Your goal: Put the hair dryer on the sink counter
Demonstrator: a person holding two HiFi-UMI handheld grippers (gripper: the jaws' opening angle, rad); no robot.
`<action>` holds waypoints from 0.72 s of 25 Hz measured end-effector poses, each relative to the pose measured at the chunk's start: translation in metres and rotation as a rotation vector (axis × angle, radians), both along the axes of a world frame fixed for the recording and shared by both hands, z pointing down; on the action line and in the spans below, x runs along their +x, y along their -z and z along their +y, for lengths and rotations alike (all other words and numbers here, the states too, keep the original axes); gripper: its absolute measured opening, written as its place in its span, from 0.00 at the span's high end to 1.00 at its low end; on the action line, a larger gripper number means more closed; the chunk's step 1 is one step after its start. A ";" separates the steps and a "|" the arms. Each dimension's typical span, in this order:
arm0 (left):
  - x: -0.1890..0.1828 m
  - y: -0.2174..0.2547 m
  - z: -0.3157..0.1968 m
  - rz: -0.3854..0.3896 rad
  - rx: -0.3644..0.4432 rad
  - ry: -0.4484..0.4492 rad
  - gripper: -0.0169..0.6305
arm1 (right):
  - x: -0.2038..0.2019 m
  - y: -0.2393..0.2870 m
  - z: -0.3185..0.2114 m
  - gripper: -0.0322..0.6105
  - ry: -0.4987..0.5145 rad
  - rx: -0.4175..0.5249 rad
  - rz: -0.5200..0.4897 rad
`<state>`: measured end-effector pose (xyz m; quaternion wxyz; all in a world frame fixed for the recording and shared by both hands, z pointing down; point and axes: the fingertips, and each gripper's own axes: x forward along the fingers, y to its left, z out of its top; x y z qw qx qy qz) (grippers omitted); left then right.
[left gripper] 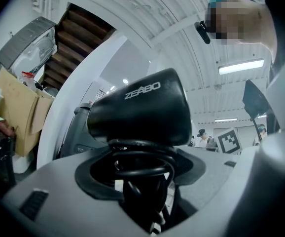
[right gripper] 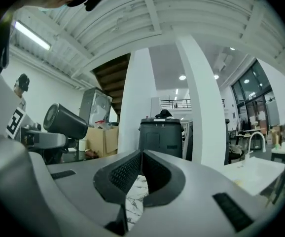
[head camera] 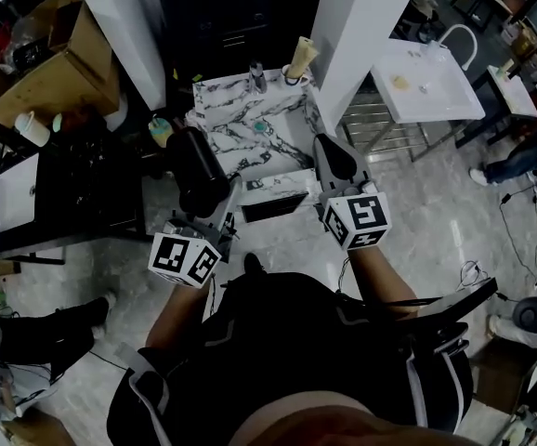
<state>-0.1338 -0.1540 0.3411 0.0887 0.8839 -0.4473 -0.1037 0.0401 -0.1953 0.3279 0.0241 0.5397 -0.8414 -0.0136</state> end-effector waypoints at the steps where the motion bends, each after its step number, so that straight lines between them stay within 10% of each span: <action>1: -0.002 -0.001 -0.004 0.003 -0.005 -0.005 0.54 | -0.003 0.000 -0.005 0.91 0.001 -0.004 -0.014; 18: 0.004 -0.003 -0.055 -0.032 -0.038 0.018 0.54 | -0.023 -0.011 -0.066 0.91 0.093 -0.074 -0.036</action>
